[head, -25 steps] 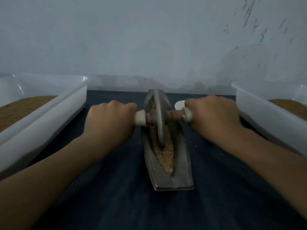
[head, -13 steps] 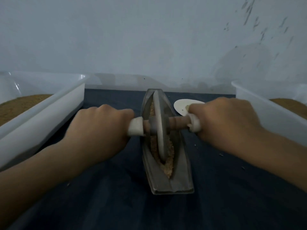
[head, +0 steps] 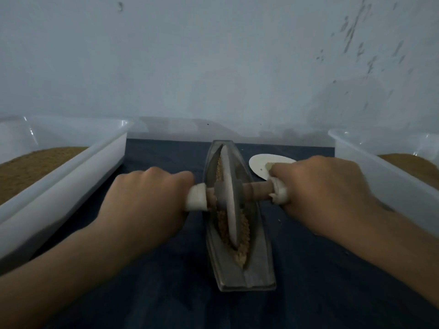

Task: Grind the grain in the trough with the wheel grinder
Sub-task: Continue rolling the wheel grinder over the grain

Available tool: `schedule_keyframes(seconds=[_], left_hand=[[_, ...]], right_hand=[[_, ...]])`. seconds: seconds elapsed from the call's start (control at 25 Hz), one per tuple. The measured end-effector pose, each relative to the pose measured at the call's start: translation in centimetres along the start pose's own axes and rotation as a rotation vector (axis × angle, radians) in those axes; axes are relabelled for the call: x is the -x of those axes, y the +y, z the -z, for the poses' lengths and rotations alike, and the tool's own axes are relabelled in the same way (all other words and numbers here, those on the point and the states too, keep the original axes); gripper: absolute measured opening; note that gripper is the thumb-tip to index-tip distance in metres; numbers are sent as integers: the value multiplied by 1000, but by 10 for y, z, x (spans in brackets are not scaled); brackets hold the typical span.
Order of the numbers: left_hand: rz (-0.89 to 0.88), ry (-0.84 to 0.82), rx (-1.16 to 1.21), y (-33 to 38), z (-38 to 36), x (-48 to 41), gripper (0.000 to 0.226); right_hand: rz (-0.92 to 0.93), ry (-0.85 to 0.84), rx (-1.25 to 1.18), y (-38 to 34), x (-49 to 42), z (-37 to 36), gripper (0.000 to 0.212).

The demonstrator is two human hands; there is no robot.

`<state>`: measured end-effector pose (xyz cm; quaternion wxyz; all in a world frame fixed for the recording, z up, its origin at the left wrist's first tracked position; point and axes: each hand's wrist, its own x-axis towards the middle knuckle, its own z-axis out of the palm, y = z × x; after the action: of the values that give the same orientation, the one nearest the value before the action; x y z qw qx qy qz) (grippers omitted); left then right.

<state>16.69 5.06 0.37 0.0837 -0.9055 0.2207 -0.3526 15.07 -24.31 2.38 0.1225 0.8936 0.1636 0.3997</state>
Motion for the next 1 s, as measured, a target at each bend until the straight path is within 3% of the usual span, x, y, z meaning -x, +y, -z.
schedule_keyframes(seconds=[0.12,0.2,0.28,0.4,0.48,0.6,0.72,0.84,0.92,1.0], left_hand=[[134,-88,-70,6,-12,-29,34],[208,-113,-63,10,-21,-60,13],[226,-161,-56,8,-22,-72,7],[45,-10,-44,3,-9,-29,35],[-30,79,-45,0,-1,-6,40],[38,-40,-95,2,-11,-22,31],[230,-129,-40,10,-22,-68,7],[217,-179,11,5,-22,-62,7],[74,-52,-12,3,-12,-26,23],[-29,23,-20,-1,-5,-10,27]], right_hand=[[-98,-189,61,-11,-32,-25,24],[-219,-316,-24,-12,-58,-35,19],[-235,-392,-54,-7,-61,-36,15],[-51,-208,0,-2,-20,-16,21],[-14,-80,-30,-2,4,-3,24],[-103,-166,24,-8,-15,-16,23],[-258,-335,-15,-16,-60,-37,4],[-143,-399,-46,-7,-63,-31,8],[19,-249,21,-1,-35,-18,25],[26,-102,35,-1,-15,-6,28]])
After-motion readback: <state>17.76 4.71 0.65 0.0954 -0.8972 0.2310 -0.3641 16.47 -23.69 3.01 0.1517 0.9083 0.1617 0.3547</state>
